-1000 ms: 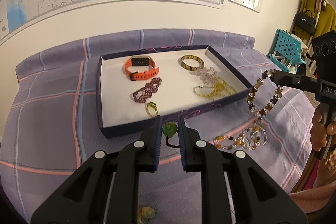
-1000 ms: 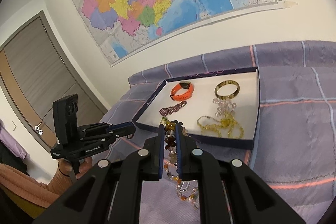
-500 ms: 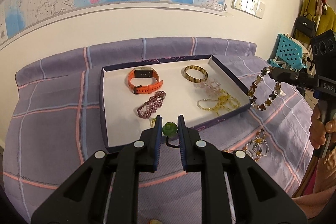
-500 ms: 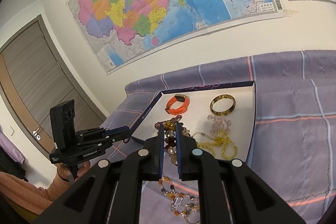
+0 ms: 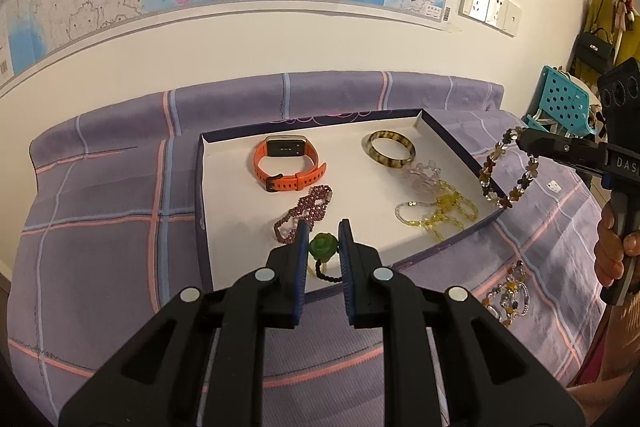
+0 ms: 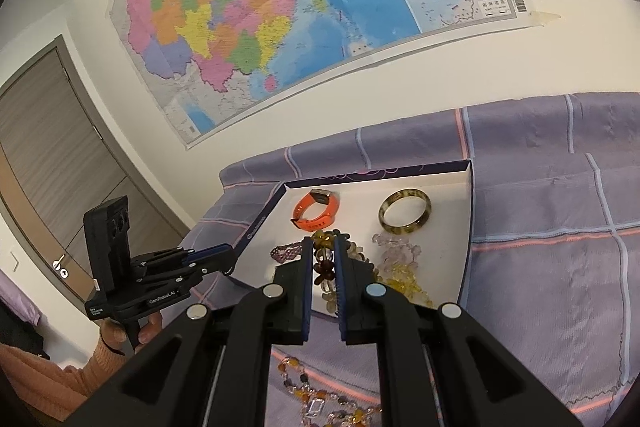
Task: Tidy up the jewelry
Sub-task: 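Carry the bead necklace over the box with the right gripper while the left lowers the green ring in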
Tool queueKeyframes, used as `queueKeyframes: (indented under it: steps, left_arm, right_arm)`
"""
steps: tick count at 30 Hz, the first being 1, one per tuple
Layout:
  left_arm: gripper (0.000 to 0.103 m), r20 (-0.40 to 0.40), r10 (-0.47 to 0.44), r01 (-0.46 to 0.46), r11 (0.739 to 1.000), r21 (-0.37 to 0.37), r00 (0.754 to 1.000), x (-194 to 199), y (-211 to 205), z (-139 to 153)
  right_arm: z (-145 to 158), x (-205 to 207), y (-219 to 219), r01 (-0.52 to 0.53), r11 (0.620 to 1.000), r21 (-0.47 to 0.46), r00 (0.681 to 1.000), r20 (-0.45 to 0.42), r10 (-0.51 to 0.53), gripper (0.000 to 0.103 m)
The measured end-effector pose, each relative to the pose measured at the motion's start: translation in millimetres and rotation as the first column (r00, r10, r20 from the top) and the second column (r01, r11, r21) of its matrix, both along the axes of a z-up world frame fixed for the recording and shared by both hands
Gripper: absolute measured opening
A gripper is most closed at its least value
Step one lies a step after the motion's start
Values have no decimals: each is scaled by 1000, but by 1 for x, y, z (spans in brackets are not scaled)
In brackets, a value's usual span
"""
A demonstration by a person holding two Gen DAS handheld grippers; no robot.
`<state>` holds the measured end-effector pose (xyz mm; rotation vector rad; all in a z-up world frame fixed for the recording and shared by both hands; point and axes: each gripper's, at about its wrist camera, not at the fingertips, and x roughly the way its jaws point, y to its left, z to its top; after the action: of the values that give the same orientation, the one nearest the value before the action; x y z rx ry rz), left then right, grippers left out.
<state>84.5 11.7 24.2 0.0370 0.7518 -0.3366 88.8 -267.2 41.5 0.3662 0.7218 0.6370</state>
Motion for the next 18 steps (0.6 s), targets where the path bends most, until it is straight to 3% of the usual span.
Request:
queueKeyframes:
  steps: [18]
  left_arm:
    - [15,-24,13,-13,1000,12,1000,25,-2,-8]
  right_arm:
    - [-10,25,2,18,1000,-18,999,-36,-18,9]
